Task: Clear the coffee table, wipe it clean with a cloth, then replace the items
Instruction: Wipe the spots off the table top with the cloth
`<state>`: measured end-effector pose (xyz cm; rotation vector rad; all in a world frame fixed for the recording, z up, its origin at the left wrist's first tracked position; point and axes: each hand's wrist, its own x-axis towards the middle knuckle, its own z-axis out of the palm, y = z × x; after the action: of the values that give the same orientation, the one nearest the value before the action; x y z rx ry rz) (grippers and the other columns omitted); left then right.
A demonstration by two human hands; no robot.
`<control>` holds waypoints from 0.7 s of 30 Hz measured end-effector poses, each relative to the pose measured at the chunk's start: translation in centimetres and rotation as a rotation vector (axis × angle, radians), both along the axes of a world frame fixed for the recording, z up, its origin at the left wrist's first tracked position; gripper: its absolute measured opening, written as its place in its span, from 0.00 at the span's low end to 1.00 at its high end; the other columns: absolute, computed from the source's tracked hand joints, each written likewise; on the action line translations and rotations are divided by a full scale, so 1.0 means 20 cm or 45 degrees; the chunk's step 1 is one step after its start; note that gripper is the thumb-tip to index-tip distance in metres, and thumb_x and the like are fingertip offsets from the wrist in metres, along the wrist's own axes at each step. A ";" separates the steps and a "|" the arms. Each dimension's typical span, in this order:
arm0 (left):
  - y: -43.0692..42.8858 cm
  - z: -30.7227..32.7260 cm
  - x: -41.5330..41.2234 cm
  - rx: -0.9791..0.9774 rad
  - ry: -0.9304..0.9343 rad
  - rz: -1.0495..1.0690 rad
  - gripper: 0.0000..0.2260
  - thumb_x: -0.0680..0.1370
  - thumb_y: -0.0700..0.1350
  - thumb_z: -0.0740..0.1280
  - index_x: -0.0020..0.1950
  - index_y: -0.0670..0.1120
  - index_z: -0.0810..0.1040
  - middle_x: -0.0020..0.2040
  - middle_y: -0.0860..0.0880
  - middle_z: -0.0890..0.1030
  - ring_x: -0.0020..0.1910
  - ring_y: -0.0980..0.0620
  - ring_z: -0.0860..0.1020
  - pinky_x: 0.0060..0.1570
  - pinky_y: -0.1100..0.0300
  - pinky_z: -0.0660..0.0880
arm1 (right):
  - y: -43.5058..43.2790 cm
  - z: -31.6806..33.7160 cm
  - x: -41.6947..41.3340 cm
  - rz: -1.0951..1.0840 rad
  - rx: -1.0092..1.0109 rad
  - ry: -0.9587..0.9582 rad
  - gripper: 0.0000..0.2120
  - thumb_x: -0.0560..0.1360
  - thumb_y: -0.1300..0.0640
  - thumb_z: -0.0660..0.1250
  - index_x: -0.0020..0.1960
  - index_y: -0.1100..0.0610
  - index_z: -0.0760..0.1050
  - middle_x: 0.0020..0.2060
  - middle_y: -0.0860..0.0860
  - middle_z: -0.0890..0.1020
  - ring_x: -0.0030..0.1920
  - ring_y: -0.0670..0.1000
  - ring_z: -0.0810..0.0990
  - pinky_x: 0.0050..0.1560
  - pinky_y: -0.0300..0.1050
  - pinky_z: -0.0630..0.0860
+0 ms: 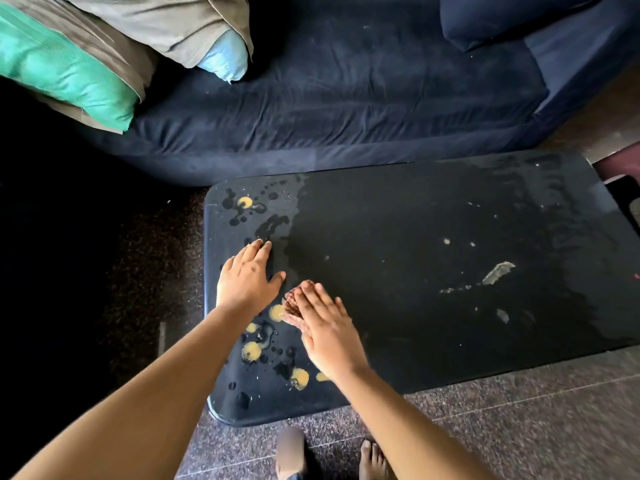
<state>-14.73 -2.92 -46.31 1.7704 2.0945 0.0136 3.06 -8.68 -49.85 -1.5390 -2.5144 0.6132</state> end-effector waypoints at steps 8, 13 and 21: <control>-0.75 -0.04 0.14 0.158 -0.125 0.289 0.37 0.74 0.61 0.63 0.78 0.48 0.55 0.78 0.48 0.55 0.77 0.47 0.53 0.72 0.49 0.56 | -0.08 -0.02 0.06 -0.577 -0.059 0.015 0.32 0.75 0.59 0.64 0.76 0.53 0.57 0.76 0.48 0.55 0.76 0.51 0.52 0.72 0.55 0.55; -0.90 -0.05 0.16 0.023 -0.128 0.505 0.48 0.67 0.55 0.76 0.78 0.44 0.52 0.77 0.42 0.55 0.76 0.43 0.54 0.72 0.47 0.57 | -0.15 -0.04 0.11 0.083 0.033 -0.008 0.31 0.75 0.56 0.62 0.76 0.51 0.57 0.75 0.44 0.53 0.75 0.48 0.52 0.72 0.53 0.56; -0.86 -0.03 0.17 -0.051 -0.122 0.512 0.48 0.72 0.58 0.70 0.78 0.42 0.43 0.78 0.42 0.49 0.77 0.44 0.49 0.74 0.54 0.50 | -0.18 0.00 0.04 -0.640 -0.072 -0.023 0.31 0.77 0.57 0.61 0.77 0.52 0.54 0.77 0.48 0.52 0.77 0.51 0.50 0.73 0.54 0.51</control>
<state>-11.32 -20.03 -46.82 1.2735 2.3235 0.1633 3.84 -12.26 -49.91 -2.0929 -2.0037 0.5919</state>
